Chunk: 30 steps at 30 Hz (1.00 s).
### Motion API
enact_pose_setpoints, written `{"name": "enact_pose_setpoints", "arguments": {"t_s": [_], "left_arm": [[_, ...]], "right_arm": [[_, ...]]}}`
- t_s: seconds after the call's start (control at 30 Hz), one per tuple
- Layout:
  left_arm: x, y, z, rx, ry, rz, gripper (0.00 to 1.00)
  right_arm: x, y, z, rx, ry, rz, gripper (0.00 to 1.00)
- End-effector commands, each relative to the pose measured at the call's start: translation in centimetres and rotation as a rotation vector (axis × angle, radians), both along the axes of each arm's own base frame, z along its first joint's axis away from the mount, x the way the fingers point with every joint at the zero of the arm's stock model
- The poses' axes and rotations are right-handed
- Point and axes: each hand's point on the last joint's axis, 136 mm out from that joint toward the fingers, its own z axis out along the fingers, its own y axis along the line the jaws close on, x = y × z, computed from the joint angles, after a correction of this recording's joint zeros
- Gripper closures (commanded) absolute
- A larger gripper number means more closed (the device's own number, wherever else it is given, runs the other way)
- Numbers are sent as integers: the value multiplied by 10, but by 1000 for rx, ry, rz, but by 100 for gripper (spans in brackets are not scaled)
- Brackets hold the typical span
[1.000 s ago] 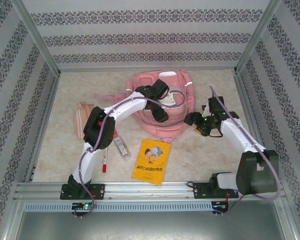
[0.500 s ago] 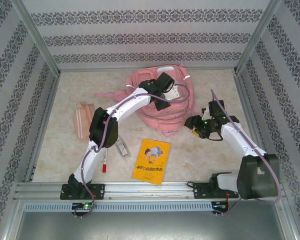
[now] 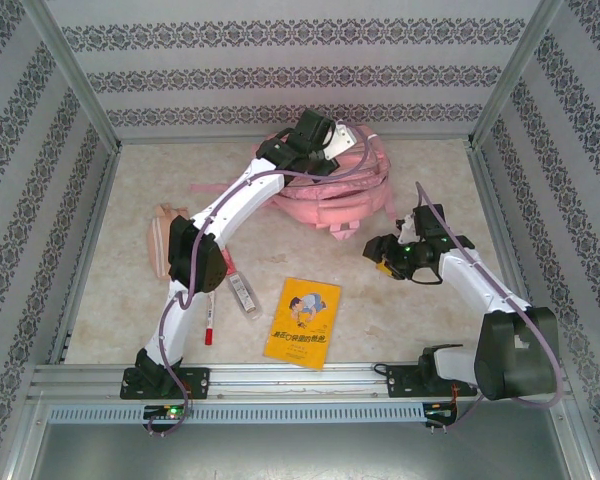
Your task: Pack the student bag
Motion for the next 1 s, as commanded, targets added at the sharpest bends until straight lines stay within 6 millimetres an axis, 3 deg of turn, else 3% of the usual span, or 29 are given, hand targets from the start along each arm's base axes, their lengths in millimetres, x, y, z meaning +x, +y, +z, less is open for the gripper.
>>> {"name": "enact_pose_setpoints", "arguments": {"t_s": [0.0,0.1,0.17,0.3,0.4,0.47,0.6,0.83,0.9,0.97], "left_arm": [[-1,-12,73,-152,-142,-17,100],[-4,-10,61,-148,-109,-14,100],[-7,-9,64,-163,-108,-8,100],[-6,-6,91,-205,-167,5,100],[-7,-4,108,-213,-205,-14,100],[-8,-7,104,-202,-201,-34,100],[-6,-11,68,-177,-113,-41,100],[-15,-2,-17,-184,145,103,98],[-27,-4,-40,-198,209,88,93],[-39,-3,-49,-235,239,86,84]], "right_arm": [[6,5,21,15,-84,34,43],[32,1,51,3,-202,-7,38],[51,0,63,11,-238,-46,35],[79,4,55,48,-213,-123,37],[80,5,48,39,-203,-136,38],[70,5,44,13,-188,-113,34],[22,6,20,-98,-43,15,24],[-48,51,-5,-13,86,258,29],[-66,63,-10,-23,94,340,30],[-80,71,-15,-36,101,400,31]]}}
